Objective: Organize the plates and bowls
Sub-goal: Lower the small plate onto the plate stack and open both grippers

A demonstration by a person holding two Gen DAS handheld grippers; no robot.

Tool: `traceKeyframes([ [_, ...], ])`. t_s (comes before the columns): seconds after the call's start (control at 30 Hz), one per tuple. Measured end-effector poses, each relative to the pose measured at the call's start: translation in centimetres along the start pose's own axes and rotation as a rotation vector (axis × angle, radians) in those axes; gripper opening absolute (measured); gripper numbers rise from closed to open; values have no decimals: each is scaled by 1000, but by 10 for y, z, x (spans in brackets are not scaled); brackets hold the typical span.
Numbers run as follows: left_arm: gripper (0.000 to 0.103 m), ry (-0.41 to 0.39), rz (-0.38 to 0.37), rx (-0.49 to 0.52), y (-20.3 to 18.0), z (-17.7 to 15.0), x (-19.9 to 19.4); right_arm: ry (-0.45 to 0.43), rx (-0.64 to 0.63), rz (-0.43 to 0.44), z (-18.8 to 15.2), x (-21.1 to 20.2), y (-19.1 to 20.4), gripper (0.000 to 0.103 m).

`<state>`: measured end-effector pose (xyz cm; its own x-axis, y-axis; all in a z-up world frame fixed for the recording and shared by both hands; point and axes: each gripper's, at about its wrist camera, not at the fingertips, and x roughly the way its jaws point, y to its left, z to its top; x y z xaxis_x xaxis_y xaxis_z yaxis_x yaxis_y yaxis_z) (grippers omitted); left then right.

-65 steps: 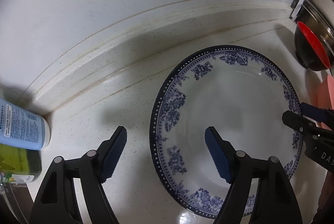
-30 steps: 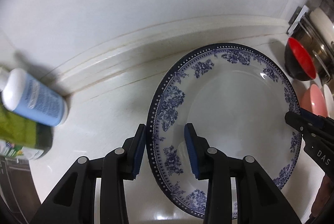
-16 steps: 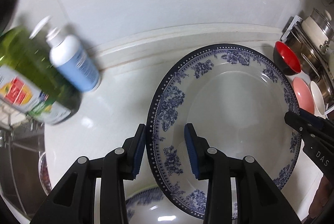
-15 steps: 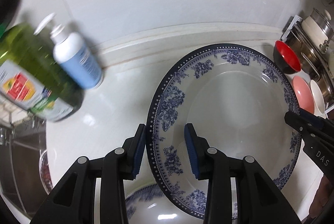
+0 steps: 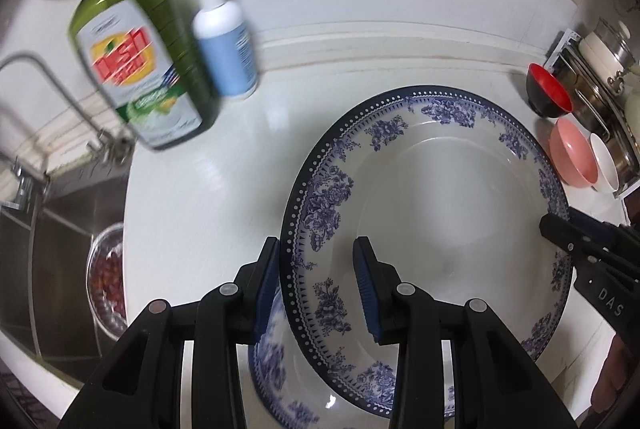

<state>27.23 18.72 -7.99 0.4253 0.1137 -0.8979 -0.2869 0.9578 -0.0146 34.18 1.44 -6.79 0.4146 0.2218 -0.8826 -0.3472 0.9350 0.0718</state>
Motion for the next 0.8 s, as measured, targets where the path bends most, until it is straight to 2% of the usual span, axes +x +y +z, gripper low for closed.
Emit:
traceKeyframes([
  [0.33, 37, 45, 28, -7, 19, -46, 1, 66, -28, 25, -40, 4, 25, 35],
  [0.8, 37, 132, 33, -21, 35, -75, 23, 163, -47, 30, -66, 27, 42, 35],
])
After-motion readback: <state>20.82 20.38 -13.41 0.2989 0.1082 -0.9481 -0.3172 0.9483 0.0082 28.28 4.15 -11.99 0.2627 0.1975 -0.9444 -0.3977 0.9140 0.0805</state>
